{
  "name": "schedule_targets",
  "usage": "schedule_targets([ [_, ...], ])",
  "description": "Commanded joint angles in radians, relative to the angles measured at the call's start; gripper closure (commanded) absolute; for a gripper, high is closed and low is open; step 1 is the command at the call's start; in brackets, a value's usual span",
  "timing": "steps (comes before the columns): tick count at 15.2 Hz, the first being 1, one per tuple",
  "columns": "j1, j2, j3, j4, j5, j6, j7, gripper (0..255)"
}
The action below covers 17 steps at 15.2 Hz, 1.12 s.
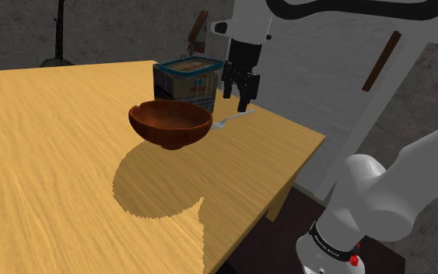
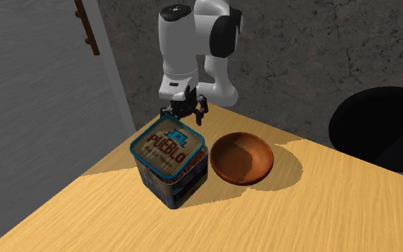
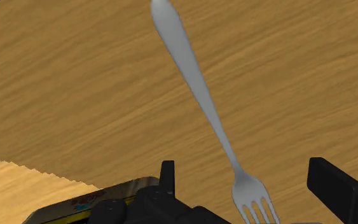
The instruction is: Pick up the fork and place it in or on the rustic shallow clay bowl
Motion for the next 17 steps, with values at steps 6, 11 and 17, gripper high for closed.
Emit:
schedule_targets([
  [6,0.065,0.032,0.011,-0.03,0.029,0.059,-0.13,0],
  [11,0.065,0.027,0.012,-0.083,0.029,0.107,-0.13,0],
  [17,0.065,0.027,0.012,-0.083,0.029,0.107,-0.13,0],
])
